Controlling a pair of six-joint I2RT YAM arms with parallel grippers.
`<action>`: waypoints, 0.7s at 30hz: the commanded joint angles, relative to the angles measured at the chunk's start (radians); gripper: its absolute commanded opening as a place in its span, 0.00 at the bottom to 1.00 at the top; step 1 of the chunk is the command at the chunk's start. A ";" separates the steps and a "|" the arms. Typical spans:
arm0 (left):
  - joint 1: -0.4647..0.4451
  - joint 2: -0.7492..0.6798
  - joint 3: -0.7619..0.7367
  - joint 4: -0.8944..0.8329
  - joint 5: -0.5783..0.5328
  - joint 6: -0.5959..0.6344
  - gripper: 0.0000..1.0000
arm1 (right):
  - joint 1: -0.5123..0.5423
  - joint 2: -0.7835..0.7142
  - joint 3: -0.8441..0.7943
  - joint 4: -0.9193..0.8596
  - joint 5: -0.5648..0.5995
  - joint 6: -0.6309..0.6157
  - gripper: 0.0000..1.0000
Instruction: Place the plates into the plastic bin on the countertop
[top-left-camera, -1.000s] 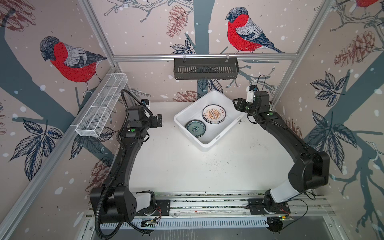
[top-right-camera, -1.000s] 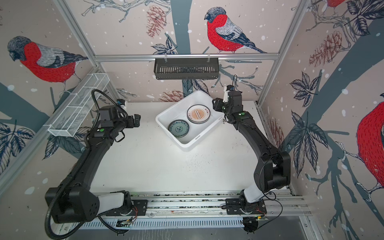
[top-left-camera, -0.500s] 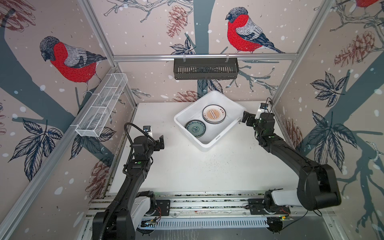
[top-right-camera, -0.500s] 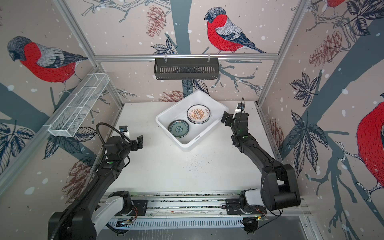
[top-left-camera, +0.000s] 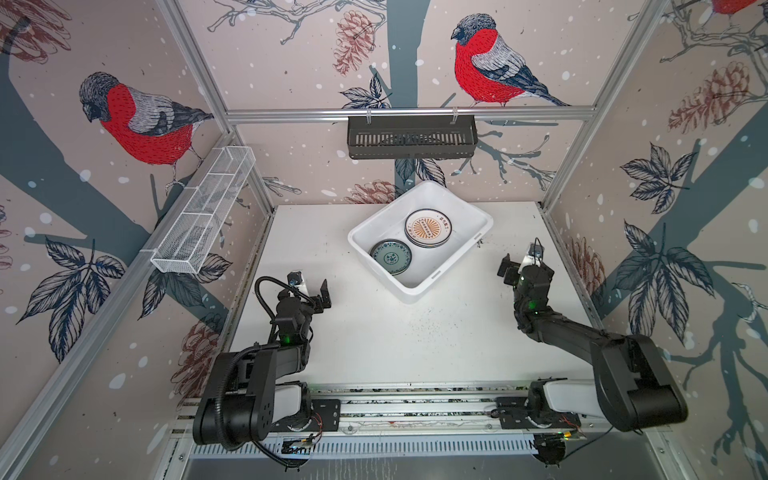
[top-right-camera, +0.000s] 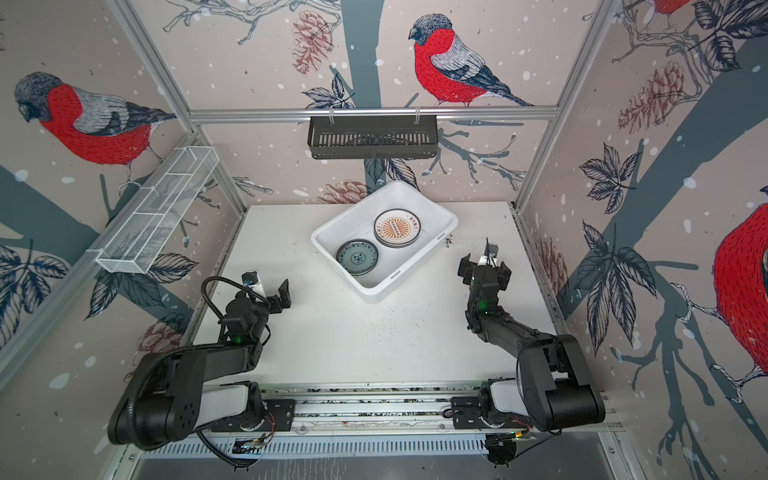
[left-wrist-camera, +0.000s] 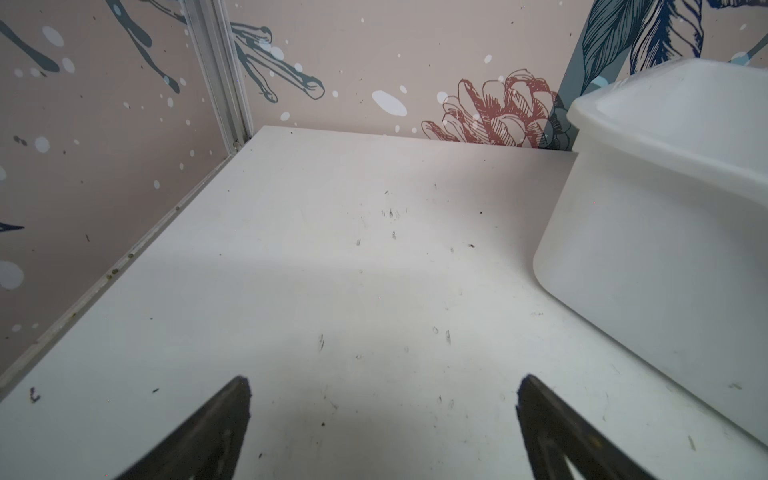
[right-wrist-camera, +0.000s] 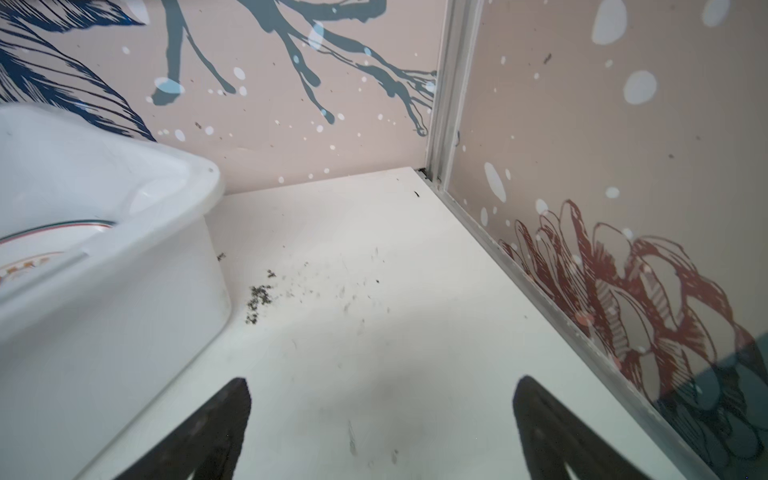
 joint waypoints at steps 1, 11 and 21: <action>0.006 0.026 -0.011 0.256 -0.030 0.000 0.99 | -0.020 -0.043 -0.063 0.230 0.017 0.005 1.00; 0.008 0.242 -0.031 0.502 -0.071 -0.027 0.99 | -0.051 -0.151 -0.193 0.284 -0.062 -0.010 0.99; 0.005 0.259 0.050 0.391 -0.022 0.006 0.99 | -0.059 0.107 -0.288 0.671 -0.113 -0.055 0.99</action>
